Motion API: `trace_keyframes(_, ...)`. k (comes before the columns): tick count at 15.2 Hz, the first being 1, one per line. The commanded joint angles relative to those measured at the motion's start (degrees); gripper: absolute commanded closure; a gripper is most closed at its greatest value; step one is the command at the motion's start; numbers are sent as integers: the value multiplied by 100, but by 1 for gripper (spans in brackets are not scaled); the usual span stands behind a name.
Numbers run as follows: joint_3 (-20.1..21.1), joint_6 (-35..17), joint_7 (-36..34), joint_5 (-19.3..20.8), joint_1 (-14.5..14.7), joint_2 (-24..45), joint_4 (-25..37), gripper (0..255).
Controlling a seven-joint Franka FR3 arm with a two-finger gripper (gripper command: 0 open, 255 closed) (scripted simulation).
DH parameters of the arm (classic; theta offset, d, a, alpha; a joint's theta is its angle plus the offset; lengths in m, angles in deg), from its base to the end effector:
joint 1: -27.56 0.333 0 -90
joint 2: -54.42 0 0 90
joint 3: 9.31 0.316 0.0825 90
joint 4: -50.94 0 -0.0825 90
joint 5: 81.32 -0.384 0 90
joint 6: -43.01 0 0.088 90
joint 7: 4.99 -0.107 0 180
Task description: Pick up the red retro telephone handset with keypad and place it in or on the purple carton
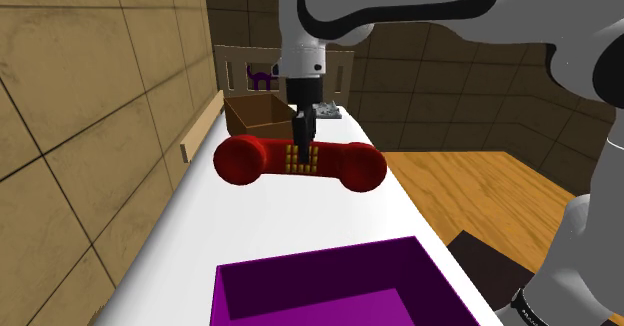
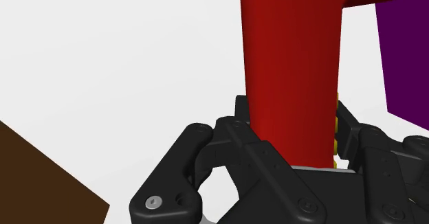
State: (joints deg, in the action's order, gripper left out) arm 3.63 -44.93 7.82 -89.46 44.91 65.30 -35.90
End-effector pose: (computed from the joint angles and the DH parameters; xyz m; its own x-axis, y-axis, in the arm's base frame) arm 0.5159 0.3064 0.5419 0.7208 0.6827 -0.1200 0.6527 -0.7268 -0.2141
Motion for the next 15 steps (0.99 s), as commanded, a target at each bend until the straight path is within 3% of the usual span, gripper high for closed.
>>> trace_keyframes(1, 1, 143, -20, 0, -1, 2, 154, 255)
trace_keyframes(13, 22, 1169, -214, 37, 39, 285, 1474, 255)
trace_keyframes(15, 58, 1119, -298, -5, 81, 123, 1280, 255)
